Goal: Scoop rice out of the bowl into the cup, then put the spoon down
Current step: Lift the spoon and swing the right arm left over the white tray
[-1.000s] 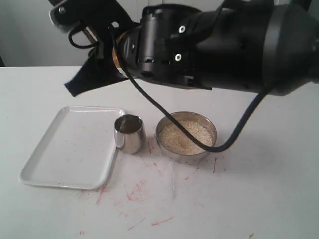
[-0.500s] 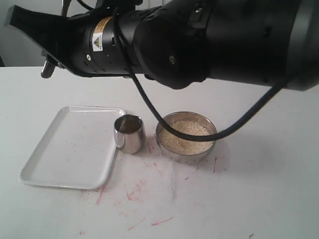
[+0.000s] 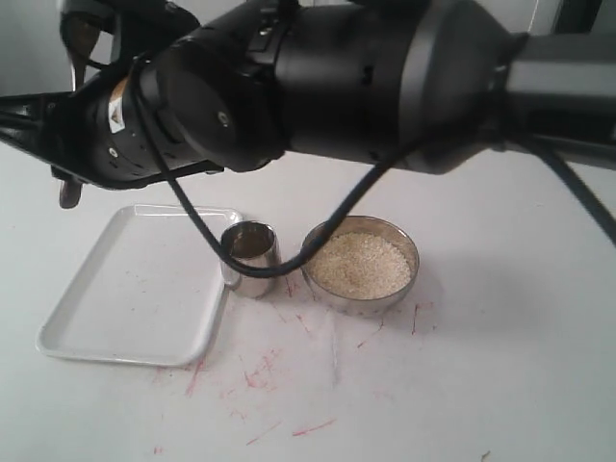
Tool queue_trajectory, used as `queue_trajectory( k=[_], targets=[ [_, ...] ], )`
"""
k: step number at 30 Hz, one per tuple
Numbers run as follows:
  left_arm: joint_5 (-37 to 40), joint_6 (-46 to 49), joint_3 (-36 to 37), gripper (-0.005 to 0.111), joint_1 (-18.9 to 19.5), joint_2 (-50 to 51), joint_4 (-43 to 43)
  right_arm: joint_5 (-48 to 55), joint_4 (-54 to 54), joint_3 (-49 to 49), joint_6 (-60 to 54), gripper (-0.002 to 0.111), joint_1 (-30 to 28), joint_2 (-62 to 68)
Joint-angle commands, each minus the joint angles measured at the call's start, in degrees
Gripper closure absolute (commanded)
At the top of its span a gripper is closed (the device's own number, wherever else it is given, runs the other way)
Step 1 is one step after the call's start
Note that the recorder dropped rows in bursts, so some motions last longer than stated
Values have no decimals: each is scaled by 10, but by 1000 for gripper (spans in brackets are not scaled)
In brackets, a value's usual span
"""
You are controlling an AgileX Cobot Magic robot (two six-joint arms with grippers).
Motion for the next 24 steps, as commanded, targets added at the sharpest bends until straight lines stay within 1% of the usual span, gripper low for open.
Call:
queue_trajectory(
  k=[1,3,8,17,22,24],
  targets=[
    [22,-3,5,92,-2,-2,0,72,-3,-66,-74,108,16,25],
    [22,-3,5,92,-2,-2,0,110,-3,-100,-103,108,21,39],
    [22,-3,5,92,-2,-2,0,206,-3,-175,-130,108,23,75],
    [22,-3,5,92,-2,-2,0,275,-13,-259,-131,108,29,126],
    [22,-3,5,92,-2,-2,0,313,-18,-290,-131,108,31,153],
    [22,-3,5,92,-2,-2,0,333,-40,-296,-131,108,31,166]
  ],
)
